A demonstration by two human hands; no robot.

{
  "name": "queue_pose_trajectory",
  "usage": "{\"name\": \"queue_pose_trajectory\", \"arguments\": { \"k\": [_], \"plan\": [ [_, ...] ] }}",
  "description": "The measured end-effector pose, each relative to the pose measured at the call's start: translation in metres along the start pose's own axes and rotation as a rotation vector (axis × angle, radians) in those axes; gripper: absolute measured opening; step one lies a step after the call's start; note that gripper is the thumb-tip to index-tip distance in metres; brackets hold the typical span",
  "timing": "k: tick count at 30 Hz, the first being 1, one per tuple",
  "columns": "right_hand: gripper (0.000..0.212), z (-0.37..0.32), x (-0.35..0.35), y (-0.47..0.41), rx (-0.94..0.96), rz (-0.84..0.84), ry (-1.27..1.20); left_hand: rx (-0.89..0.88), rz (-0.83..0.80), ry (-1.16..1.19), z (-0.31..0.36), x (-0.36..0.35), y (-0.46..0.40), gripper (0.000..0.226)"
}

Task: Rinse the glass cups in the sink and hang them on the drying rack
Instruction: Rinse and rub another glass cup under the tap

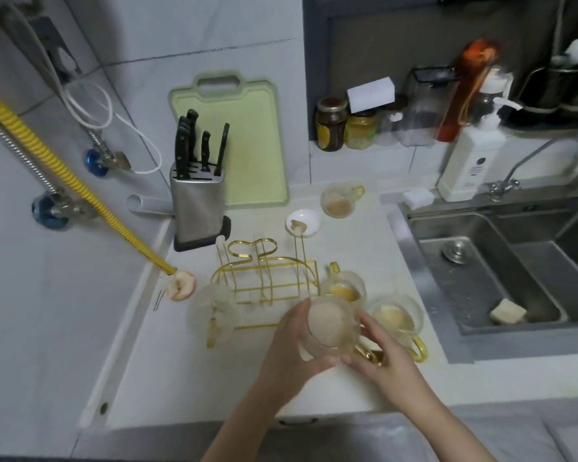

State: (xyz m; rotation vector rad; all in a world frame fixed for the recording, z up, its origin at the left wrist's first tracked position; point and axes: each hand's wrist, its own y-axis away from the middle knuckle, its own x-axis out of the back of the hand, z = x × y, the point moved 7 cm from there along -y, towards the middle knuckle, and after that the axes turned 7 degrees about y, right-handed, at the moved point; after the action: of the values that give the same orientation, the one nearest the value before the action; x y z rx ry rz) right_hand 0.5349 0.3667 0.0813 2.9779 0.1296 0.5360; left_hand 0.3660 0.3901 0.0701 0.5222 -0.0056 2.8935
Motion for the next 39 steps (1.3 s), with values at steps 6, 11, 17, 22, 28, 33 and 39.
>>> {"name": "queue_pose_trajectory", "arguments": {
  "k": [6,11,17,22,28,33,39],
  "plan": [
    [0.067,0.014,0.107,0.027,0.047,0.135,0.015,-0.083,-0.088,0.049,0.061,-0.091,-0.026,0.100],
    [0.068,0.048,0.208,0.057,0.025,0.211,0.019,-0.083,-0.153,0.115,0.107,-0.195,-0.039,0.101],
    [0.071,0.098,0.327,0.100,-0.026,0.327,0.066,-0.137,-0.283,0.189,0.157,-0.326,-0.044,0.091],
    [0.071,0.131,0.406,0.134,-0.084,0.419,0.072,-0.166,-0.396,0.201,0.197,-0.416,-0.047,0.079],
    [0.063,0.155,0.466,0.146,-0.126,0.508,0.047,-0.174,-0.495,0.150,0.219,-0.487,-0.072,0.093],
    [0.061,0.180,0.497,0.122,-0.181,0.571,0.015,-0.157,-0.579,0.196,0.227,-0.520,-0.111,0.068],
    [0.070,0.197,0.534,0.067,-0.292,0.595,-0.001,-0.022,-0.638,0.313,0.219,-0.549,-0.172,0.058]
  ]
}}
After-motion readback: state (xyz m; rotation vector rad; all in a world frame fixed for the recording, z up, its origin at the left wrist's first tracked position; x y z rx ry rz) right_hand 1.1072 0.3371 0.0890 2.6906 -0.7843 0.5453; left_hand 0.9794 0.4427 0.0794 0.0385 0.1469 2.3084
